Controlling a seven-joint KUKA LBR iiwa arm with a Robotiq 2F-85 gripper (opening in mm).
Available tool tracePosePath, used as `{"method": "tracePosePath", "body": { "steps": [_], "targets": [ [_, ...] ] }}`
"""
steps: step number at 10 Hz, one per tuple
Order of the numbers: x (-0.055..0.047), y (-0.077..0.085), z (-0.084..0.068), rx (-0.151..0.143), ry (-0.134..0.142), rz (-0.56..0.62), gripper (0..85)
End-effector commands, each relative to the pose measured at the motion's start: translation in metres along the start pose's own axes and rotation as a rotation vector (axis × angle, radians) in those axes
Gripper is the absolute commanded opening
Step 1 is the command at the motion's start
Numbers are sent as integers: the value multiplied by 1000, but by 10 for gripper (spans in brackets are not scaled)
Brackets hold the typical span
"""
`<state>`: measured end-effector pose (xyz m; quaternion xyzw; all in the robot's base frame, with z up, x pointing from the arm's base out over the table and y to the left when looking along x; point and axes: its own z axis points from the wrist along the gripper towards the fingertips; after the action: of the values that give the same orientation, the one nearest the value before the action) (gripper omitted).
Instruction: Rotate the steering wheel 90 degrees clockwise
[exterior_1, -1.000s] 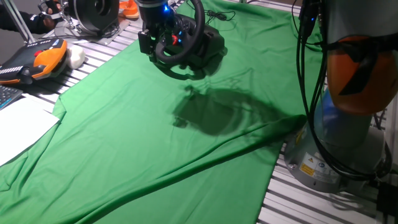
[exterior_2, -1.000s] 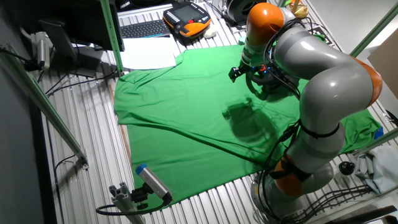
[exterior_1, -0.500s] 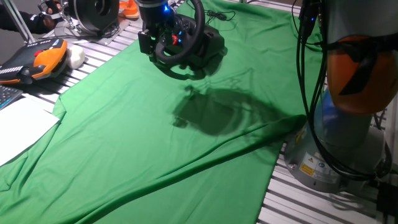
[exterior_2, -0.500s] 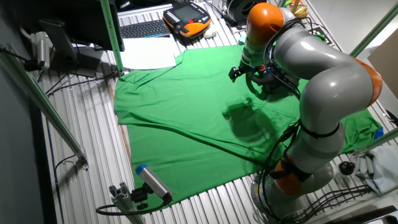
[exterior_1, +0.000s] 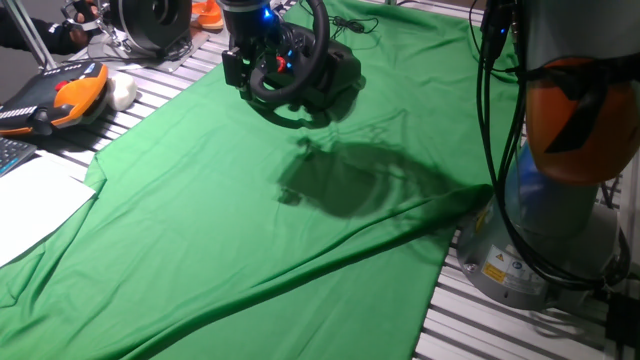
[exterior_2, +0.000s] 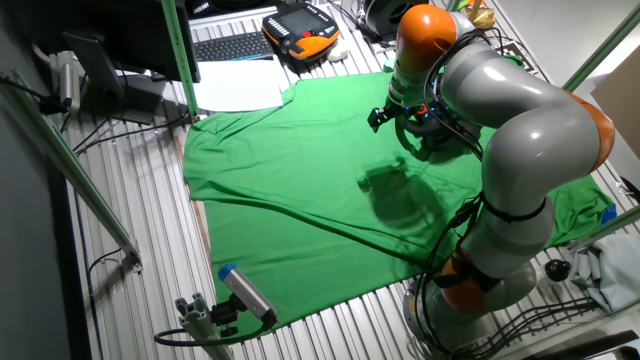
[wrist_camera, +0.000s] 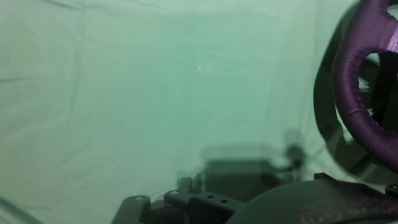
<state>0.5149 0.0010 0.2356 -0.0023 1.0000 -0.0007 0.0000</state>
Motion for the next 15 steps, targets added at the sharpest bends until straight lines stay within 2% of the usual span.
{"method": "tracePosePath", "body": {
  "steps": [1, 15],
  "targets": [
    [0, 0, 0, 124, 257, -56, 0],
    [0, 0, 0, 122, 254, -68, 0]
  ]
}}
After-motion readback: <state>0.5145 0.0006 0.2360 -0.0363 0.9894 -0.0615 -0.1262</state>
